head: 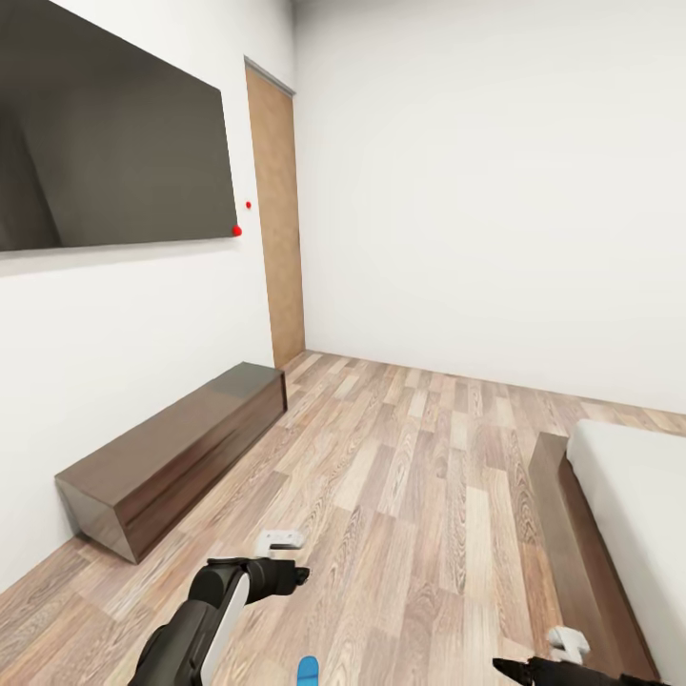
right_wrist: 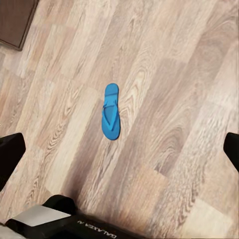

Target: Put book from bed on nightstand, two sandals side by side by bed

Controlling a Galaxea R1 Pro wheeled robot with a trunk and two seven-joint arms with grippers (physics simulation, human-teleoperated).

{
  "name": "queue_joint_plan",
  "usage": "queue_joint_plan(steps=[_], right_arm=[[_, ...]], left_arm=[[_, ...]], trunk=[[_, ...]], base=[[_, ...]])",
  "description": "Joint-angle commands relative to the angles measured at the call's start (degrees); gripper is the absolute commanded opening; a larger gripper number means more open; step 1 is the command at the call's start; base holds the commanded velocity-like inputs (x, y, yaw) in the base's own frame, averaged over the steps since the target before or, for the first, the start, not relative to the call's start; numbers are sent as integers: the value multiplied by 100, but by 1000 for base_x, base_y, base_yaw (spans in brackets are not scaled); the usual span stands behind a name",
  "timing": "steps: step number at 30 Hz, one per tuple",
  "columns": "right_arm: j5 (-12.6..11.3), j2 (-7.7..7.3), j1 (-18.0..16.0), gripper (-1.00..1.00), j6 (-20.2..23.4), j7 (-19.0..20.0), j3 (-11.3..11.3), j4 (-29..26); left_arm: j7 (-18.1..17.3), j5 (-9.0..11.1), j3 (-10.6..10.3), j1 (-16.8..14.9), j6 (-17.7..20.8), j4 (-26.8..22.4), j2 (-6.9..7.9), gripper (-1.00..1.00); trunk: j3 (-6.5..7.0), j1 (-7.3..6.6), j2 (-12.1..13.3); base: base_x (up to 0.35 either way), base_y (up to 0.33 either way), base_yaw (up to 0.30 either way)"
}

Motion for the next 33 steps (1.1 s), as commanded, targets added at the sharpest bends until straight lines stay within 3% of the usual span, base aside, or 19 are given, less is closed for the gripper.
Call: queue_joint_plan(steps=[1,8,13,17,26,29,31,33], right_arm=[[-15,1,-194,100,261,-44,-8,-4],[-45,-12,-490,100,777,-113,-12,-30],[-692,-15,-526,100,826,-129,-12,-86],[-954,-44,-530,100,829,-129,-16,-108],[-1008,-76,-531,100,832,-126,-19,-111],[-1009,-76,-531,100,832,-126,-19,-112],[-1009,-76,-531,100,832,-126,-19,-111],[-1009,-76,-531,100,832,-126,-19,-110]], left_arm=[[116,37,0,-3,30,-7,-1,100],[403,39,-13,-4,30,1,-11,100],[435,36,-121,-3,30,-4,-12,100],[424,44,-165,-3,27,1,-1,100],[423,93,-197,-4,64,-9,-57,100],[1140,17,-212,-3,51,-7,-99,100],[2216,59,-215,-3,40,-7,-122,100],[2832,213,-215,-3,31,-2,-180,100]], trunk=[[-26,22,-45],[-151,176,-326],[-241,286,-526],[-295,352,-647],[-295,352,-647],[-295,352,-647],[-295,352,-647],[-295,352,-647]], base=[[0,0,0],[0,0,0],[0,0,0],[0,0,0],[0,0,0],[0,0,0],[0,0,0],[0,0,0]])
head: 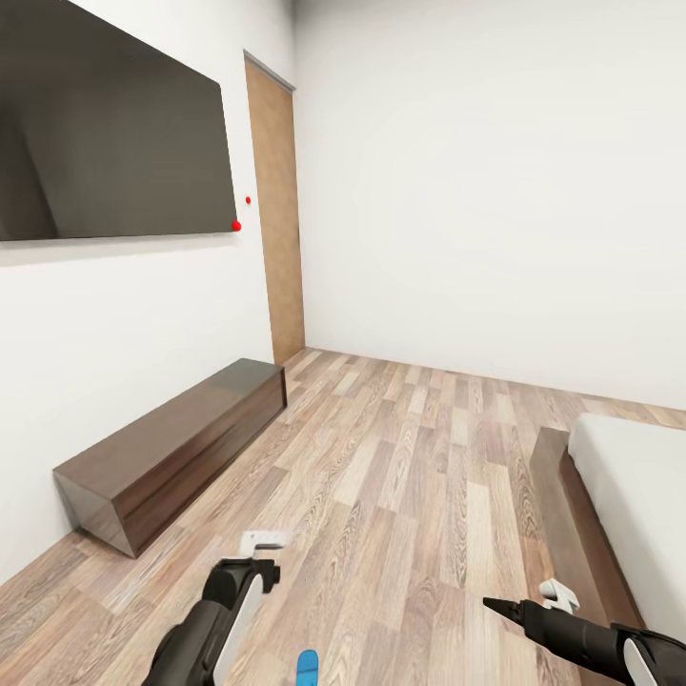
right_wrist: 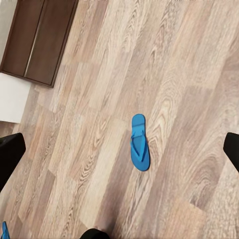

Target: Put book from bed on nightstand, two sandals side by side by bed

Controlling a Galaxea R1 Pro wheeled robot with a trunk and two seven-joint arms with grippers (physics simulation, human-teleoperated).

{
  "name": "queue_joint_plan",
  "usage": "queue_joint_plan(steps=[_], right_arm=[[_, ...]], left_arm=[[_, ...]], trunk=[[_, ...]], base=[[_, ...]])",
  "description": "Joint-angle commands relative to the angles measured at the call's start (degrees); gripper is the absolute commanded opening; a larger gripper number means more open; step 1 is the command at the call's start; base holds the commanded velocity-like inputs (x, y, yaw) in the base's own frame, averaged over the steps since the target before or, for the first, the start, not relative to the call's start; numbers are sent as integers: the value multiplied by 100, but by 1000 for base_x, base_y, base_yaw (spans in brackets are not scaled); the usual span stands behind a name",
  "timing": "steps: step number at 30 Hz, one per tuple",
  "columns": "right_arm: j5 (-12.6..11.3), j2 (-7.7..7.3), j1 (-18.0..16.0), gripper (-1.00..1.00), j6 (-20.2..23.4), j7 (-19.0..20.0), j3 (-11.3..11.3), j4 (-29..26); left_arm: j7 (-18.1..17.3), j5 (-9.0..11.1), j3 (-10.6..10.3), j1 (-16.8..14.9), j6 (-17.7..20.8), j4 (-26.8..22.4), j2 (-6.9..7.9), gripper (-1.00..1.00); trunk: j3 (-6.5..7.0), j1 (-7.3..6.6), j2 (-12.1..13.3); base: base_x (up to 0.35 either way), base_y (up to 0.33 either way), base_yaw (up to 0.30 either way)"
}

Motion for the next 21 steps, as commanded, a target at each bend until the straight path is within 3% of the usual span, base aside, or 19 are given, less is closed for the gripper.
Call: queue_joint_plan(steps=[1,2,3,7,10,15,18,21], right_arm=[[-17,0,-3,100,33,10,-7,-2],[-17,0,-3,100,33,10,-7,-3],[-17,2,-3,100,33,10,-7,-2],[-17,6,-3,100,33,11,-7,-3],[-17,5,-3,100,33,10,-7,-1],[-17,1,-3,100,33,10,-7,0],[-17,0,-3,100,33,11,-7,-3],[-17,0,-3,100,33,11,-7,-1]], left_arm=[[215,180,-9,-4,13,1,-24,100],[270,246,-9,-4,12,6,-33,100],[379,434,-19,-4,1,38,-46,100],[462,621,-42,-6,-60,98,-50,100],[479,676,-108,-4,-95,109,-50,100],[478,706,-541,-4,-202,123,-41,100],[456,716,-683,-4,-256,127,-40,100],[128,716,-732,-4,-275,124,-36,100]], trunk=[[-6,-1,-3],[-6,-1,-3],[-6,-1,-3],[-6,-1,-3],[-24,21,-43],[-114,131,-244],[-168,197,-364],[-221,263,-484]], base=[[0,0,0],[0,0,0],[0,0,0],[0,0,0],[0,0,0],[0,0,0],[0,0,0],[0,0,0]])
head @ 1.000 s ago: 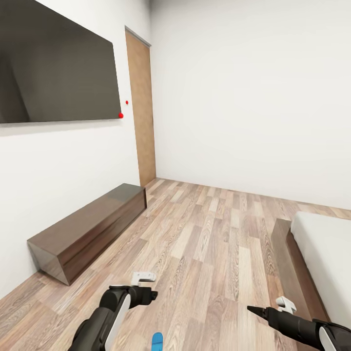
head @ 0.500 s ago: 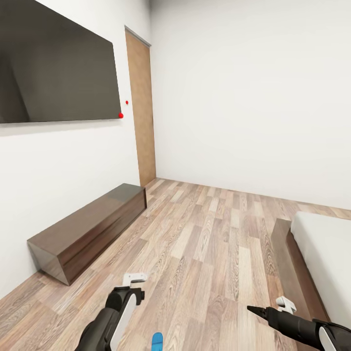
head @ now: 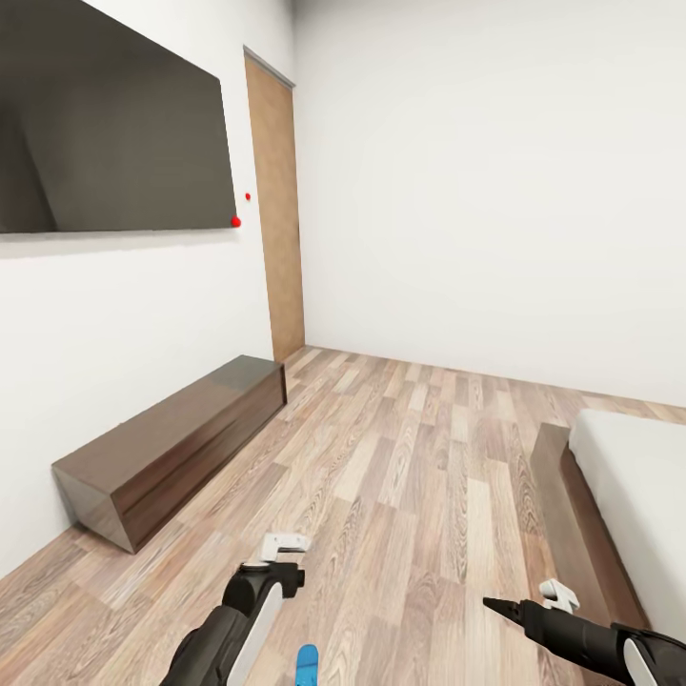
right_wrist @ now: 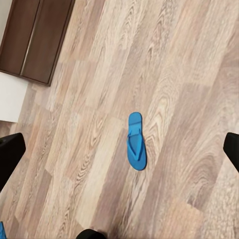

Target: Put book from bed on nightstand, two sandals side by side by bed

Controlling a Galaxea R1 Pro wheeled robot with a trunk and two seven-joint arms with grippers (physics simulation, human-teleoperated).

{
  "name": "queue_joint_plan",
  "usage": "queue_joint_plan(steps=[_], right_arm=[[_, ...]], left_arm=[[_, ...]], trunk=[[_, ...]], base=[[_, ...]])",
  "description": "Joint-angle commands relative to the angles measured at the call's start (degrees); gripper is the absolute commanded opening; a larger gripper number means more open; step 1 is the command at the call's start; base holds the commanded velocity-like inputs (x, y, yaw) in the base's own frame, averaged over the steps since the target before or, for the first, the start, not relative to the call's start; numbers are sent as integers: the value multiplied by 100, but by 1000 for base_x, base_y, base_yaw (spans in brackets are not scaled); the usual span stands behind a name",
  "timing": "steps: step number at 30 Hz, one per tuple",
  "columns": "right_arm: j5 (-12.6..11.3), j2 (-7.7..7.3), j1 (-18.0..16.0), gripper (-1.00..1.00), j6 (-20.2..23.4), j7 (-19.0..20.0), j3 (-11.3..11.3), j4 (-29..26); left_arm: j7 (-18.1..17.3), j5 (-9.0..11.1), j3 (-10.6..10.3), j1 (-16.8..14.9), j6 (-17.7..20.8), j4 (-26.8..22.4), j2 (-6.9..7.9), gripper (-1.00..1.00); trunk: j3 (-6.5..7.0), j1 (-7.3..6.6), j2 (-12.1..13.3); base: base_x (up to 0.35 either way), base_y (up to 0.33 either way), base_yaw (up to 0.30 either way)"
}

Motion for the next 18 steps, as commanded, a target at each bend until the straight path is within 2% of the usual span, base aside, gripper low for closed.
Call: queue_joint_plan(steps=[1,3,5,18], right_arm=[[-18,0,-4,100,33,11,-7,-2],[-18,0,-4,100,33,10,-7,-4],[-18,0,-4,100,33,9,-7,-4],[-18,0,-4,100,33,9,-7,0]], left_arm=[[-186,50,-16,-4,8,-3,5,100],[-615,39,-20,-4,2,0,10,100],[-814,27,-20,-5,-1,1,12,100],[-950,20,-26,-5,-3,10,12,100]], trunk=[[-24,22,-44],[-60,66,-125],[-96,110,-205],[-330,395,-726]], base=[[0,0,0],[0,0,0],[0,0,0],[0,0,0]])
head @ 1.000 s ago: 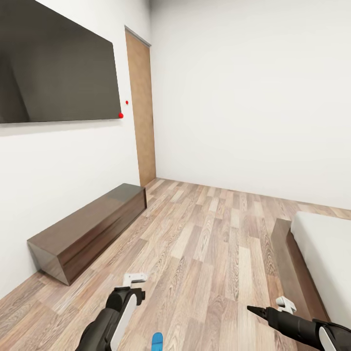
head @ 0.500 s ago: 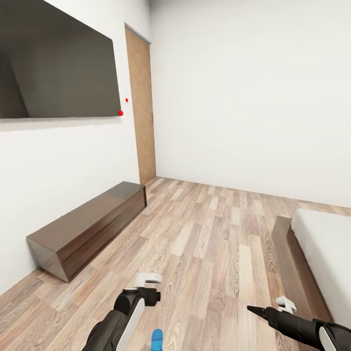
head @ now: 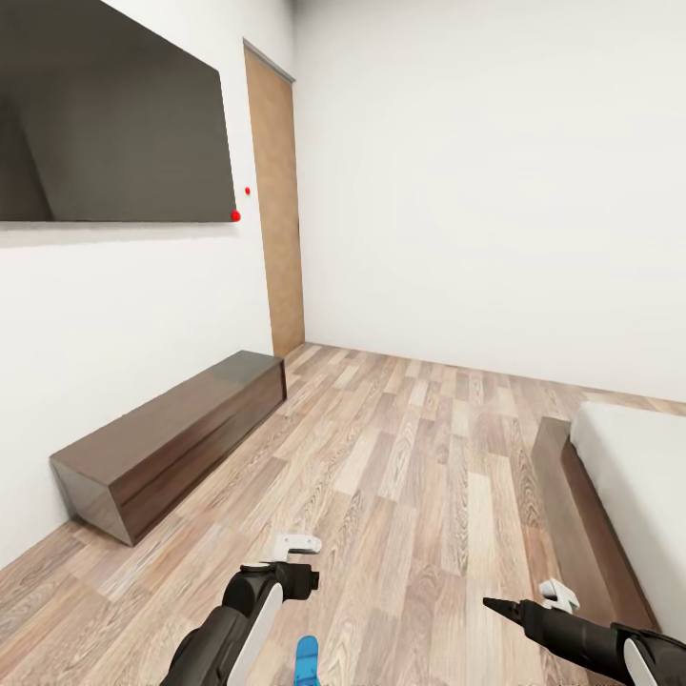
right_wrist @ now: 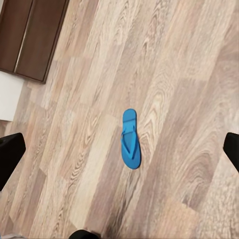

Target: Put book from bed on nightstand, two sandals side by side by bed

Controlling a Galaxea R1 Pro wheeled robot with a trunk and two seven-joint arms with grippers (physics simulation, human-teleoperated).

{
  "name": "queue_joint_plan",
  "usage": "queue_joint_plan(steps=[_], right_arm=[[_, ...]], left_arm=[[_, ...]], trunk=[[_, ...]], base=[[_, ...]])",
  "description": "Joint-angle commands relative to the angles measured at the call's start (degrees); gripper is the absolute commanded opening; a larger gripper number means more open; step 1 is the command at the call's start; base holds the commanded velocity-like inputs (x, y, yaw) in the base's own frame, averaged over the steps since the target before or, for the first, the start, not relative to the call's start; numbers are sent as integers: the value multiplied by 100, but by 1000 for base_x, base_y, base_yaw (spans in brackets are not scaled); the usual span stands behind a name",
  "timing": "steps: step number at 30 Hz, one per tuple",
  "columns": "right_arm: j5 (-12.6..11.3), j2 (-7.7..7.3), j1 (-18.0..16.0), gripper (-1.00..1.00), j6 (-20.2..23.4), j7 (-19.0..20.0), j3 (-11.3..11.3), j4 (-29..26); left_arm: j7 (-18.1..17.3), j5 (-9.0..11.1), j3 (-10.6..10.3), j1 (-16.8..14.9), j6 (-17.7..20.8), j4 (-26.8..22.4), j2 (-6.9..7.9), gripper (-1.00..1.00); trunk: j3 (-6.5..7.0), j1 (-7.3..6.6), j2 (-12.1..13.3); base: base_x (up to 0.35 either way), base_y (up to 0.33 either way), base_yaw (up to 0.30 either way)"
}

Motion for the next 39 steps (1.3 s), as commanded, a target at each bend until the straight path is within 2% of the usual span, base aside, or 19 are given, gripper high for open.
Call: queue_joint_plan(steps=[1,9,13,16,18,21,24,39], right_arm=[[-18,0,-4,100,33,10,-7,-2],[-18,1,-4,100,33,9,-7,3],[-18,3,-4,100,33,9,-7,3],[-18,6,-4,100,33,9,-7,3],[-18,6,-4,100,33,9,-7,3],[-18,8,-4,100,33,9,-7,3],[-18,8,-4,100,33,9,-7,3],[-18,1,-4,100,33,9,-7,3]], left_arm=[[52,60,-9,-3,18,-6,2,100],[51,64,-9,-4,18,-4,2,100],[51,54,-5,-5,-23,168,-3,100],[61,38,-1,-5,-483,529,-5,100],[71,29,-1,-5,-984,828,-11,100],[75,26,0,-6,-1224,1025,-14,100],[74,19,0,-6,-1325,1100,-14,100],[52,24,0,-5,-1379,1136,-23,100]], trunk=[[-24,22,-44],[-168,198,-365],[-240,285,-526],[-258,307,-566],[-258,307,-566],[-258,307,-566],[-258,307,-566],[-527,637,-1167]], base=[[0,0,0],[0,0,0],[0,0,0],[0,0,0],[0,0,0],[0,0,0],[0,0,0],[0,0,0]])
